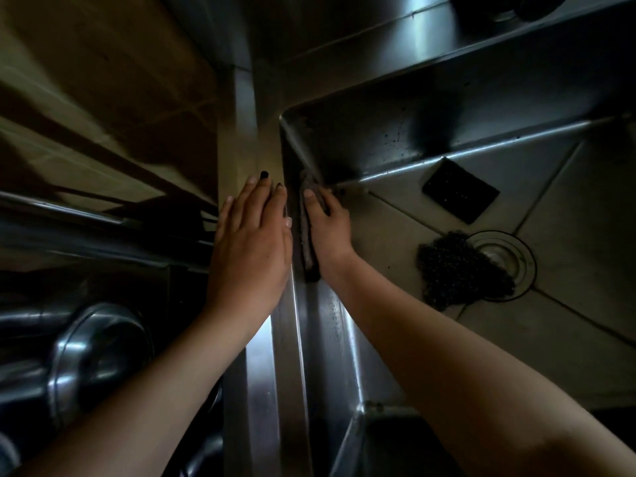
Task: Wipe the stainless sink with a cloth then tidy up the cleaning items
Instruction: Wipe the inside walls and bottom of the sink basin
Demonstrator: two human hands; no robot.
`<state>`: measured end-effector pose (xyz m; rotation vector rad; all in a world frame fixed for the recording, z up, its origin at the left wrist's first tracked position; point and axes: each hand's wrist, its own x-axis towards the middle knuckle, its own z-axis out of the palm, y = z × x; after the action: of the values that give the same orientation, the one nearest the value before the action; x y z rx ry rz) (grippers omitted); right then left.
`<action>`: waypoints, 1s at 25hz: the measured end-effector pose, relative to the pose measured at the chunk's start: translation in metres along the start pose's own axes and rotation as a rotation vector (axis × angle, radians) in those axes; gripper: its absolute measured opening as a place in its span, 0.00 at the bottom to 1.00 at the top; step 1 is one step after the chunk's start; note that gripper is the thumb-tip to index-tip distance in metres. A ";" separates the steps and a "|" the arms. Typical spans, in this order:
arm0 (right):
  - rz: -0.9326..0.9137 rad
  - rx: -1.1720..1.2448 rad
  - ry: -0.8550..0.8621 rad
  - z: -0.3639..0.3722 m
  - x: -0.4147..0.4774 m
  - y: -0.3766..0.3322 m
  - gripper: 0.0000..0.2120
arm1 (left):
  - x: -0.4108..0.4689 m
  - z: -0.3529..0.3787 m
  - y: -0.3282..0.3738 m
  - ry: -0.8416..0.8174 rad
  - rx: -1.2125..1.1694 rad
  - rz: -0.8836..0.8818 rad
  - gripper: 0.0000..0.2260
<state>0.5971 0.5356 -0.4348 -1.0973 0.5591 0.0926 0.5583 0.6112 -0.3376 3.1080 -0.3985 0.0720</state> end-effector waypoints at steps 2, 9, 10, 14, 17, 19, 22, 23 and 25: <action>0.022 0.069 -0.070 -0.001 -0.011 -0.001 0.14 | 0.000 0.000 0.000 0.001 -0.004 0.004 0.19; -0.140 -0.063 -0.088 0.025 0.025 -0.044 0.16 | 0.001 0.000 0.003 -0.007 0.002 -0.005 0.23; -0.127 -0.074 -0.077 0.026 0.031 -0.043 0.16 | 0.000 0.000 0.002 -0.013 0.001 -0.007 0.22; -0.010 -0.123 0.003 0.020 0.040 -0.015 0.12 | -0.001 -0.001 0.001 -0.006 0.001 -0.011 0.21; 0.011 -0.191 0.078 0.005 0.032 0.013 0.12 | 0.001 0.000 0.001 -0.008 -0.009 -0.013 0.21; 0.087 -0.239 0.070 -0.006 0.017 0.032 0.14 | 0.000 0.000 0.001 -0.016 0.005 -0.015 0.22; 0.088 -0.209 0.017 -0.014 -0.009 0.045 0.11 | -0.002 -0.001 0.003 -0.021 0.029 -0.018 0.23; 0.049 -0.192 0.005 -0.014 -0.012 0.043 0.09 | -0.002 -0.001 0.003 -0.022 0.033 -0.016 0.24; -0.034 -0.183 -0.013 -0.010 -0.009 0.032 0.07 | -0.001 -0.002 0.003 -0.021 0.042 -0.013 0.25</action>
<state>0.5744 0.5441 -0.4600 -1.2832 0.5270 0.1230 0.5566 0.6090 -0.3358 3.1550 -0.3817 0.0489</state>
